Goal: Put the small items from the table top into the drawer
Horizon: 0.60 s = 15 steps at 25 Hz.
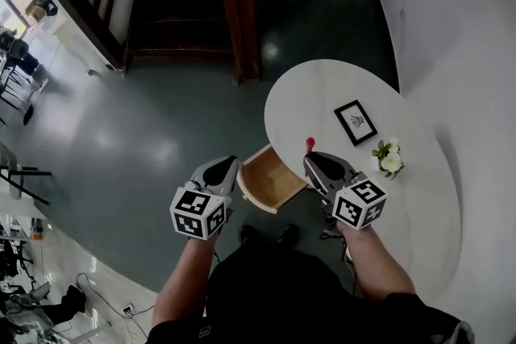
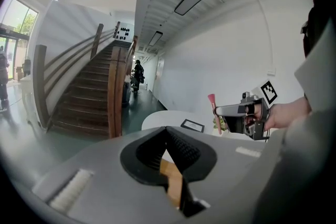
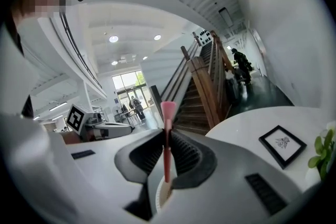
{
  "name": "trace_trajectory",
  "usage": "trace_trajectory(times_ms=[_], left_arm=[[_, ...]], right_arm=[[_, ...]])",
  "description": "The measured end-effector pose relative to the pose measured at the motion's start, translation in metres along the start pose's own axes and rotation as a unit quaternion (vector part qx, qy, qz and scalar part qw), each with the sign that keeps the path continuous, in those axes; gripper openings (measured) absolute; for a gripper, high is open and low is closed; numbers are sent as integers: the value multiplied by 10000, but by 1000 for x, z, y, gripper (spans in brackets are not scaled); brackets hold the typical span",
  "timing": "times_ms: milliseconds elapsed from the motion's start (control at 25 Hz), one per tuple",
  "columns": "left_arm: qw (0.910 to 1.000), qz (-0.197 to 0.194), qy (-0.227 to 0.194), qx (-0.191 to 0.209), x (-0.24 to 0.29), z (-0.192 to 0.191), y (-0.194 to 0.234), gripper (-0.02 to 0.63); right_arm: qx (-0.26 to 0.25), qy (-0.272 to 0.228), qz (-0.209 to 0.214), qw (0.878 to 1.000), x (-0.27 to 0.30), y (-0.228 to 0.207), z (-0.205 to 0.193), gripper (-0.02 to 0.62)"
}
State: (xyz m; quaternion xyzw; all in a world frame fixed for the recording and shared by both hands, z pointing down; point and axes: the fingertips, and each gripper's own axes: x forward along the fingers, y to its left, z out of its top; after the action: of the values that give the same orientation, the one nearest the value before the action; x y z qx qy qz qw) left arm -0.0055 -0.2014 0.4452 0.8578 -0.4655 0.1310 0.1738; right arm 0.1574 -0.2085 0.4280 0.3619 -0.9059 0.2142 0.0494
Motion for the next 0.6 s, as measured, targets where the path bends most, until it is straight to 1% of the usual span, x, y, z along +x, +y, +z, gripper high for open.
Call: trace_trajectory(times_ms=[80,160,240,480,600], left_arm=[[10000,34,-2,38,1,-2,7,11],[9998,47,20,176,1,-5,14,11],[9997,-10,21,255,-1,-8,22,11],[9995,-254,-138,121,-10,-2,61,11],[9992,-379,-125,64,-13,-11,75,11]], right_arm=[[-29,58,31,10000,9,2,-2,54],[-51,105,28,9999,17,6,-4,53],[-78,171,-19,9998,25,13,-7,53],[-175,381,-262,9988,59,35,-7,54],[-211,463,-275,9983,77,50,-15,54]])
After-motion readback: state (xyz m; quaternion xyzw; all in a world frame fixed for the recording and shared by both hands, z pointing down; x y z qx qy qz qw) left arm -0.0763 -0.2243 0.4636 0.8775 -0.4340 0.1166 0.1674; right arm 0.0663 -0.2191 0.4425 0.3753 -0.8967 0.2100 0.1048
